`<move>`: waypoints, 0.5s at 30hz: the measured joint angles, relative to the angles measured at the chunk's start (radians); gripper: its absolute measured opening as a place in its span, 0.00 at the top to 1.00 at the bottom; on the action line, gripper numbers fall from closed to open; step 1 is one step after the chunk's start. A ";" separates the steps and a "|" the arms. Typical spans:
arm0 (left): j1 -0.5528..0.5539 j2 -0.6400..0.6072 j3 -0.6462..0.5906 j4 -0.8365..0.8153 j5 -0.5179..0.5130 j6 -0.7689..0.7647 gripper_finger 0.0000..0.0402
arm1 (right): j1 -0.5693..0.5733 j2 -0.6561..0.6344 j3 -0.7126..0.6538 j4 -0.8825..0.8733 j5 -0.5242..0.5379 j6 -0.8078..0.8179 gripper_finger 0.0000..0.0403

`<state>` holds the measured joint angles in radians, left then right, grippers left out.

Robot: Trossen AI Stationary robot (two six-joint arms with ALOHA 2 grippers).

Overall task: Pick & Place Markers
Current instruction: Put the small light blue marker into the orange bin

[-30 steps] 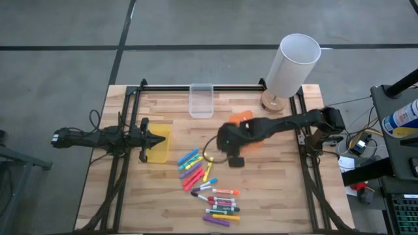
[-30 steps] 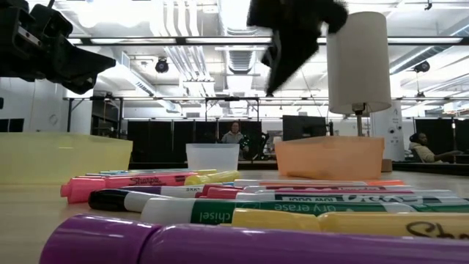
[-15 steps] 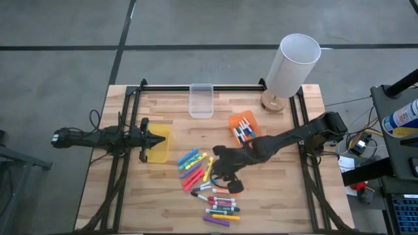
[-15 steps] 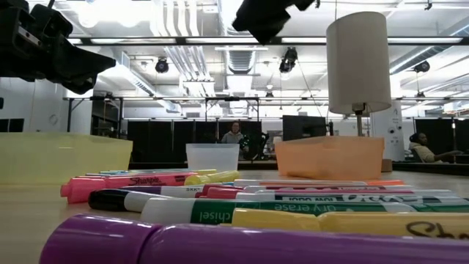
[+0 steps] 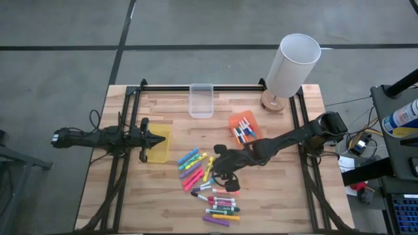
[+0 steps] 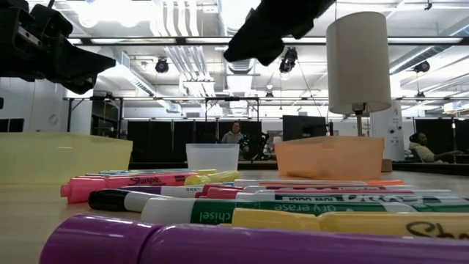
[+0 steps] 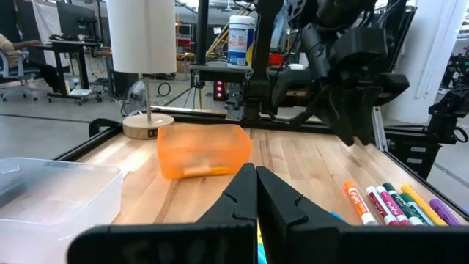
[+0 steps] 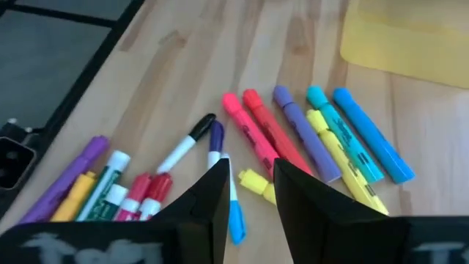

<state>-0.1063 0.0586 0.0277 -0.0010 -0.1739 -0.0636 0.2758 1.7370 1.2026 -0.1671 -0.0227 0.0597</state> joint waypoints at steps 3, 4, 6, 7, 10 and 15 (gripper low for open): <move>0.000 0.000 0.000 0.000 0.000 0.000 1.00 | 0.001 0.000 -0.049 0.047 0.000 -0.020 0.76; 0.000 0.000 0.000 0.000 0.000 0.000 1.00 | 0.001 0.000 -0.063 0.054 0.000 -0.022 0.76; 0.000 0.000 0.000 0.000 0.000 0.000 1.00 | 0.001 0.000 -0.089 0.075 0.000 -0.013 0.76; 0.000 0.000 0.000 0.000 0.000 0.000 1.00 | 0.001 0.000 -0.101 0.090 0.000 -0.007 0.75; 0.000 0.000 0.000 0.000 0.000 0.000 1.00 | 0.001 0.001 -0.128 0.101 0.020 0.023 0.71; 0.000 0.000 0.000 0.000 0.000 0.000 1.00 | -0.005 -0.004 -0.141 0.084 0.090 0.110 0.65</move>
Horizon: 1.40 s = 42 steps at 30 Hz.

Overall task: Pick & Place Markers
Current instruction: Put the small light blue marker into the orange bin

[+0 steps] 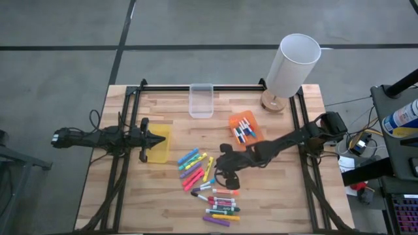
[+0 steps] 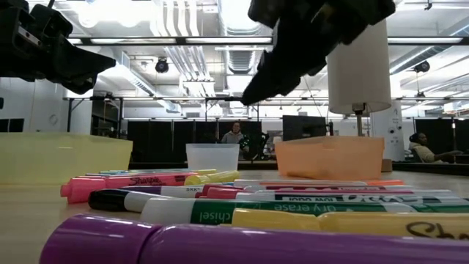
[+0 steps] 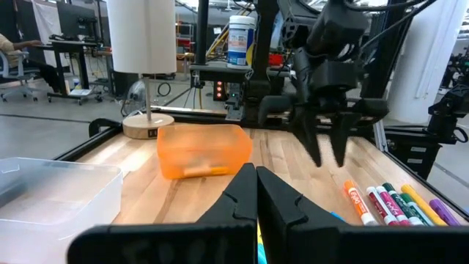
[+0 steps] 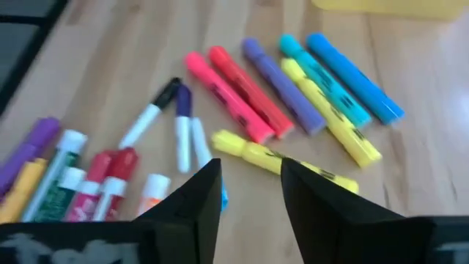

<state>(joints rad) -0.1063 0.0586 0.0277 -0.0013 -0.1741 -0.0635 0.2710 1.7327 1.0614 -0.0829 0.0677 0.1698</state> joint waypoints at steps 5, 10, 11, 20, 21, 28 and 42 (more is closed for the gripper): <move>0.000 0.000 0.000 0.000 0.000 0.000 1.00 | 0.013 -0.055 -0.013 -0.003 -0.011 0.003 0.70; 0.000 0.000 0.000 0.000 0.000 0.000 1.00 | 0.017 -0.198 -0.061 0.007 -0.070 0.004 0.82; 0.000 0.001 0.000 0.000 0.000 0.000 1.00 | 0.020 -0.241 -0.073 0.015 -0.071 0.006 0.85; 0.000 0.004 0.000 0.000 0.000 0.000 1.00 | 0.104 -0.554 -0.250 0.040 -0.063 0.013 0.98; 0.000 0.004 0.000 0.000 0.000 0.000 1.00 | 0.119 -0.583 -0.274 0.050 -0.049 0.014 0.98; 0.000 0.004 0.000 0.001 -0.003 0.023 1.00 | 0.188 -0.735 -0.430 0.191 0.142 0.009 0.98; 0.002 0.024 -0.002 0.282 -0.014 -0.177 1.00 | 0.186 -0.828 -0.514 0.456 0.177 -0.201 0.98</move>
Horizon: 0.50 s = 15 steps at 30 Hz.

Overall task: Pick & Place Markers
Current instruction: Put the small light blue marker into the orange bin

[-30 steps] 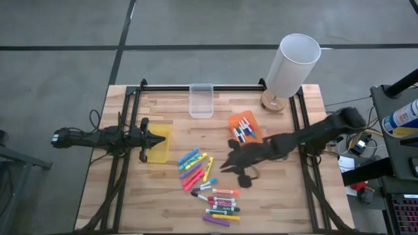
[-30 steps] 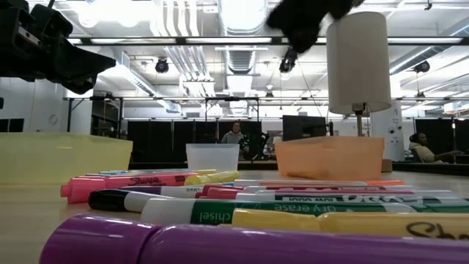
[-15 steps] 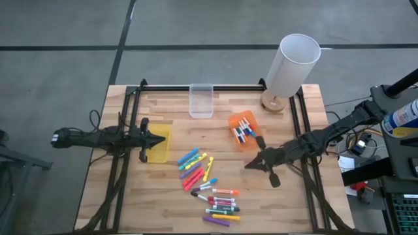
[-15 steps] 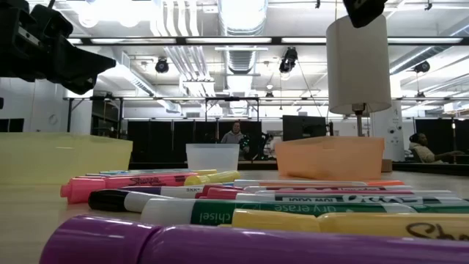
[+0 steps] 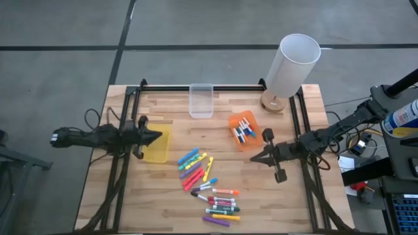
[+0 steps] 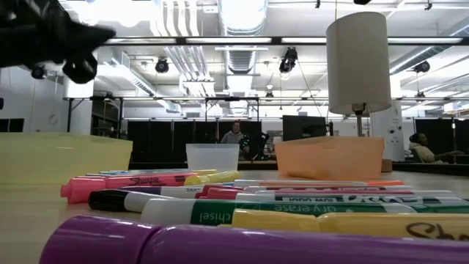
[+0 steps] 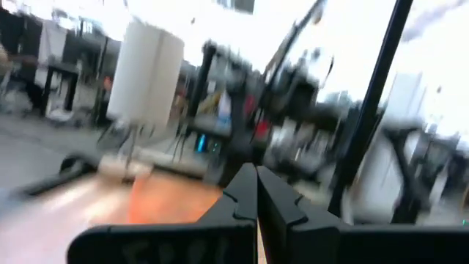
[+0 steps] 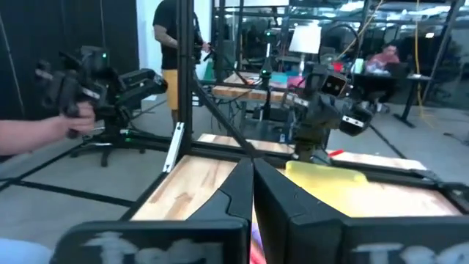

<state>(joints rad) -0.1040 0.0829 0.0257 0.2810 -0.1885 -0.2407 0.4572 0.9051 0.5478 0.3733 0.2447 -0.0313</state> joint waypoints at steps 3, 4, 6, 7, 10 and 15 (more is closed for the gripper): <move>0.000 0.018 0.003 0.171 -0.012 -0.120 1.00 | 0.000 0.002 0.000 -0.002 0.001 -0.011 0.98; 0.000 0.026 0.017 0.190 -0.011 -0.142 1.00 | -0.001 0.002 0.000 -0.002 0.002 -0.014 0.98; 0.000 0.052 0.058 0.182 -0.010 -0.162 1.00 | -0.007 0.006 0.000 0.000 0.002 -0.014 0.98; 0.000 0.075 0.080 0.174 -0.014 -0.181 0.99 | -0.010 0.007 0.000 -0.001 0.005 -0.014 0.98; 0.000 0.178 0.160 0.166 -0.020 -0.234 0.93 | -0.015 0.014 0.000 0.000 0.028 -0.007 0.98; -0.002 0.427 0.328 0.073 -0.003 -0.259 0.73 | -0.020 0.046 -0.002 -0.002 0.047 -0.014 0.98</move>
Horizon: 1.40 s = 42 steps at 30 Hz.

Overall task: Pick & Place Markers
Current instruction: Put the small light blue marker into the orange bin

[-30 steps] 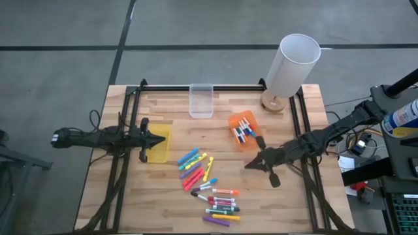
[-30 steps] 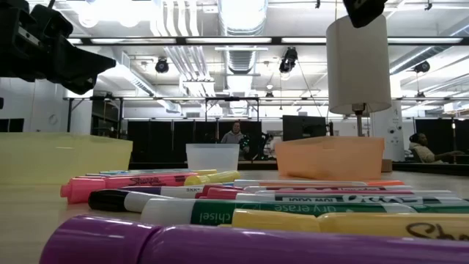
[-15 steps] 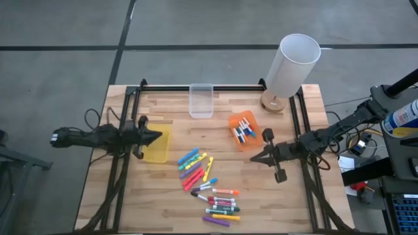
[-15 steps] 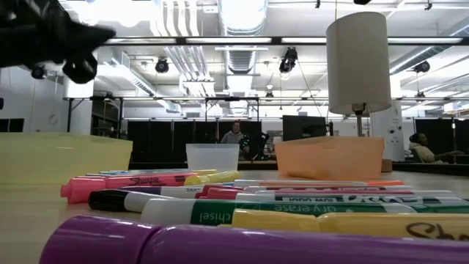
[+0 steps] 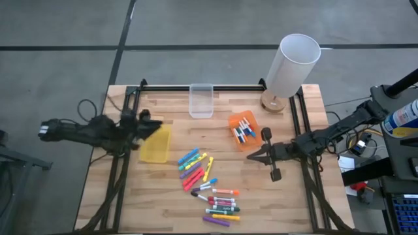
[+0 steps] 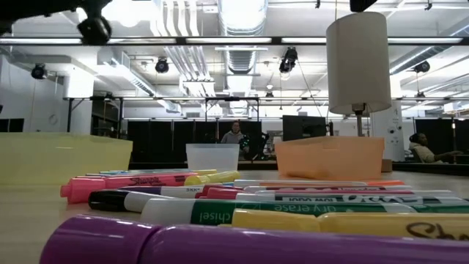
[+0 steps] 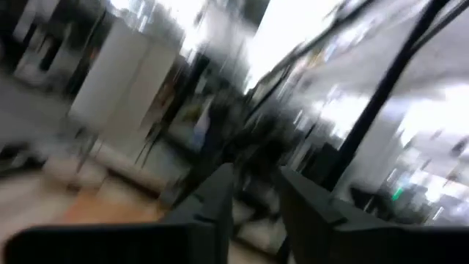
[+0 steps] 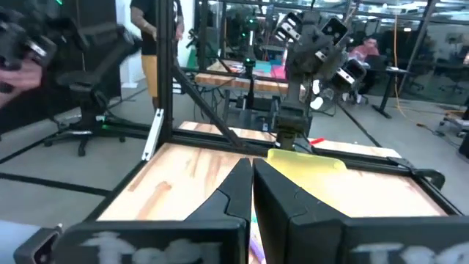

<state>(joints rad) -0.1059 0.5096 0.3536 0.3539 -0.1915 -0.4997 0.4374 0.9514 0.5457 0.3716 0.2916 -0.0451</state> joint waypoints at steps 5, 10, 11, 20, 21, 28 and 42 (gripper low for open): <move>0.000 0.292 0.195 -0.200 -0.003 -0.047 0.60 | 0.000 0.046 -0.011 0.009 -0.009 0.050 0.98; -0.021 0.588 0.351 -0.285 0.033 -0.049 0.58 | -0.002 0.048 -0.053 0.056 -0.038 0.039 0.98; -0.027 0.634 0.382 -0.291 0.047 -0.049 0.58 | -0.004 0.040 -0.069 0.077 -0.048 0.037 0.98; -0.078 0.935 0.615 -0.445 0.056 -0.042 0.58 | -0.047 -0.094 -0.179 0.114 -0.132 0.011 0.98; -0.086 0.962 0.635 -0.441 0.056 -0.028 0.58 | -0.049 -0.104 -0.189 0.116 -0.132 0.012 0.98; -0.138 1.152 0.729 -0.466 0.053 -0.052 0.58 | -0.053 -0.120 -0.273 0.120 -0.130 0.105 0.98; -0.244 1.450 0.996 -0.712 -0.022 -0.004 0.58 | -0.051 -0.116 -0.275 0.133 -0.084 0.156 0.98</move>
<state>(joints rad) -0.3502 1.9592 1.3494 -0.3576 -0.2135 -0.5034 0.3859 0.8356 0.2710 0.5041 0.2081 0.1108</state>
